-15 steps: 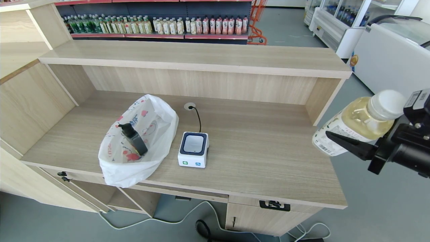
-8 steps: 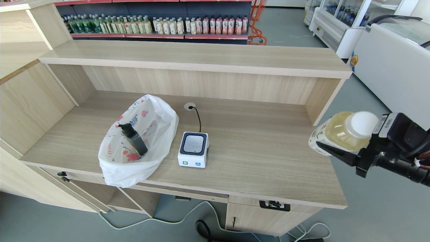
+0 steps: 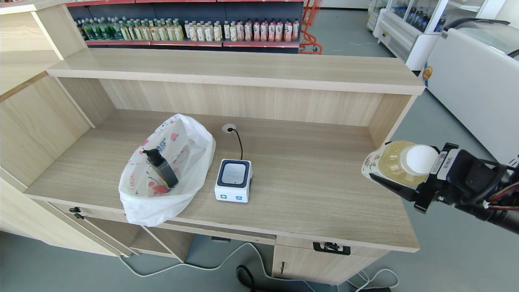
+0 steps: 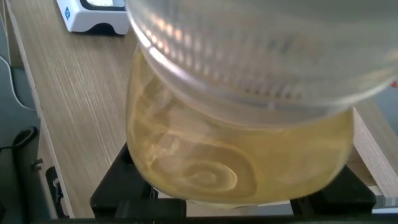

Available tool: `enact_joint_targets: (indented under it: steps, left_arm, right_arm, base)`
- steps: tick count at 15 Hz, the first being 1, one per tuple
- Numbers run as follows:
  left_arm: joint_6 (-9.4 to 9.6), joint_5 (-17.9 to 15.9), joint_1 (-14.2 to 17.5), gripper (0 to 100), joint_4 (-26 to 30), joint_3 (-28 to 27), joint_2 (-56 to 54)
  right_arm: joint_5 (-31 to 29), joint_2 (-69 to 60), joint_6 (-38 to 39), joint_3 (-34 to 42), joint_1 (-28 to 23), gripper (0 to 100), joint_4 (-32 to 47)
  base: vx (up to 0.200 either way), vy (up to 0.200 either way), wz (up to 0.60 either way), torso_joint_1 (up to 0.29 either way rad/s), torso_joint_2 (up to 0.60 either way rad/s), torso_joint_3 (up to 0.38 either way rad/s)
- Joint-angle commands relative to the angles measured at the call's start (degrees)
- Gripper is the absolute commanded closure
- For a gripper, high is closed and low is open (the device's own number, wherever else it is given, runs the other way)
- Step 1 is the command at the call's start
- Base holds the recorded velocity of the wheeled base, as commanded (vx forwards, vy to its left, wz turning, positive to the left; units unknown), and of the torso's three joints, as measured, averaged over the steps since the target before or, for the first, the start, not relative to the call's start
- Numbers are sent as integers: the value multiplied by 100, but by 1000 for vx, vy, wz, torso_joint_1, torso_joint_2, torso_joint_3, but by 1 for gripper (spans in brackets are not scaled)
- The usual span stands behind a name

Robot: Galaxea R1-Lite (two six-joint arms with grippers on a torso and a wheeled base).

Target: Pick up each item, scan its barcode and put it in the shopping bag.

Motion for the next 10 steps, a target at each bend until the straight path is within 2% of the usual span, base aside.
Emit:
enact_joint_targets:
  steps: [1, 3, 10]
  left_arm:
    - [-1, -1, 0, 0, 2, 0, -2]
    - [-1, -1, 0, 0, 2, 0, -2]
    - [-1, -1, 0, 0, 2, 0, -2]
  right_arm:
    - [1, -12, -3, 46, 21, 100, 3]
    - [10, -20, -3, 116, 21, 100, -41]
    - [-8, 50, -3, 11, 426, 100, -50]
  base:
    - [0, 0, 0, 0, 0, 0]
    - [0, 0, 0, 0, 0, 0]
    - [0, 200, 0, 2, 2, 3]
